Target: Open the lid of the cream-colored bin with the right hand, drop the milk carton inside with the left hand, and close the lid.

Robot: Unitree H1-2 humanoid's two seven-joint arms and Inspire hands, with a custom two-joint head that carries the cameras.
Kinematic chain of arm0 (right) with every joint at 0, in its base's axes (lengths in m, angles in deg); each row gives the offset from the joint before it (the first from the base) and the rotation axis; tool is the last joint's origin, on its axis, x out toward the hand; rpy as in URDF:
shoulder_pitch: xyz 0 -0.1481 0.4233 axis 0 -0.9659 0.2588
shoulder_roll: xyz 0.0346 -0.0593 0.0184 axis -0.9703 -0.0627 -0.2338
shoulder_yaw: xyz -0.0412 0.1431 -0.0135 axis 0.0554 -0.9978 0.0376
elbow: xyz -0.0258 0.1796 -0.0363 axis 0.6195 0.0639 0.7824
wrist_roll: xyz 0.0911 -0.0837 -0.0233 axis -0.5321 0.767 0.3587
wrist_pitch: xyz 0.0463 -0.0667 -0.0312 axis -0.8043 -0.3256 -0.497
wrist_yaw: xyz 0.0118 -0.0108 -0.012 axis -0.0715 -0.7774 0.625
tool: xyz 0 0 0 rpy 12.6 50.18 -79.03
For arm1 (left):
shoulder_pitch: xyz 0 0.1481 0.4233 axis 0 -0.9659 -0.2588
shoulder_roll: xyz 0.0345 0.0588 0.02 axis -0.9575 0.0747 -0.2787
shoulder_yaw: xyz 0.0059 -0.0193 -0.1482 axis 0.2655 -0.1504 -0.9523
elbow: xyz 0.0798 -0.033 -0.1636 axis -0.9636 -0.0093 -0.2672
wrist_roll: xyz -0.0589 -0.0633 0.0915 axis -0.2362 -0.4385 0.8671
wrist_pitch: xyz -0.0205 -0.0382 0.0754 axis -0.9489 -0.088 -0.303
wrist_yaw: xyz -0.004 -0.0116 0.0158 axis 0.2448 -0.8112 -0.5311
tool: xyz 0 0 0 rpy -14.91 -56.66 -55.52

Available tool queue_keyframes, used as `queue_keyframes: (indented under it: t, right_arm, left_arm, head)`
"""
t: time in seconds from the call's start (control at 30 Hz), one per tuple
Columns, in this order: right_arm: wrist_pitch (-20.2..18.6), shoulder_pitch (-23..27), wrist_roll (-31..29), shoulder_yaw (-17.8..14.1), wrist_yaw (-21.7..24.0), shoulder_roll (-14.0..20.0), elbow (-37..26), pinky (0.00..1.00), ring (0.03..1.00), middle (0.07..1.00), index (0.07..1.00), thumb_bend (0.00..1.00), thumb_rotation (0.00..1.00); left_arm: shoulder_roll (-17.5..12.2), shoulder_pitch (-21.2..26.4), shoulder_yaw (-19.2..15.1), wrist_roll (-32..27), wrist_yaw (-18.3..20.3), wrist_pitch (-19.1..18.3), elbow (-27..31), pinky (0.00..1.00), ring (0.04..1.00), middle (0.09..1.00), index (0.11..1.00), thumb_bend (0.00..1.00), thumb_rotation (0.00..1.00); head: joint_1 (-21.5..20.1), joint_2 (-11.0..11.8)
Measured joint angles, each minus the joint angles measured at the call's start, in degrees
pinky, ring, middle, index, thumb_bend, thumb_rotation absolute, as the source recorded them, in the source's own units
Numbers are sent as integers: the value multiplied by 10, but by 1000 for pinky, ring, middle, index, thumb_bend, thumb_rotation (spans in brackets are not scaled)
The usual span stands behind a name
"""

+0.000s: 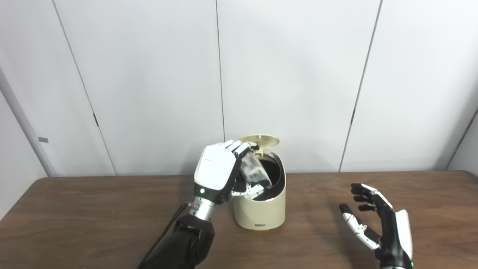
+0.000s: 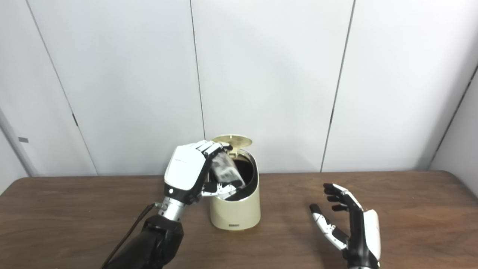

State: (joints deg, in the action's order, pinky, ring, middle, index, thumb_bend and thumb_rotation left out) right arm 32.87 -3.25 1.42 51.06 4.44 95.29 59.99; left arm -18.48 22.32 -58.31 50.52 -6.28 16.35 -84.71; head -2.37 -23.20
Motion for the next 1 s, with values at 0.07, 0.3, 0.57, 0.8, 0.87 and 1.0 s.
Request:
queue_keyframes:
  t: [0.07, 0.3, 0.57, 0.8, 0.87, 1.0]
  right_arm:
    - [0, 0, 0, 0, 0, 0, 0, 569, 668, 701, 712, 261, 423]
    - [0, 0, -1, 0, 0, 0, 0, 562, 663, 696, 708, 267, 432]
    - [0, 0, -1, 0, 0, -1, 0, 544, 653, 691, 705, 268, 430]
    - [0, 0, 0, 0, 0, -1, 0, 560, 660, 696, 706, 257, 422]
    - [0, 0, 1, 0, 0, -1, 0, 571, 667, 700, 707, 261, 423]
    - [0, 0, 0, 0, 0, -1, 0, 574, 671, 700, 709, 262, 420]
  left_arm:
    - [0, -4, -4, -11, 16, 6, 2, 474, 629, 698, 755, 1000, 671]
    - [-1, -9, -15, -27, 30, 23, 11, 455, 623, 693, 747, 1000, 800]
    - [-1, -11, -18, -27, 39, 25, 15, 478, 627, 698, 745, 1000, 769]
    - [0, -11, -20, -26, 16, 42, 10, 384, 535, 614, 653, 1000, 770]
    - [2, -12, -26, -32, -12, 69, 3, 371, 508, 580, 611, 936, 829]
    - [15, -27, -64, -78, -32, 119, 22, 278, 426, 492, 534, 717, 985]
  head:
    - [1, 0]
    - [2, 0]
    - [2, 0]
    - [0, -1]
    - [0, -2]
    - [0, -2]
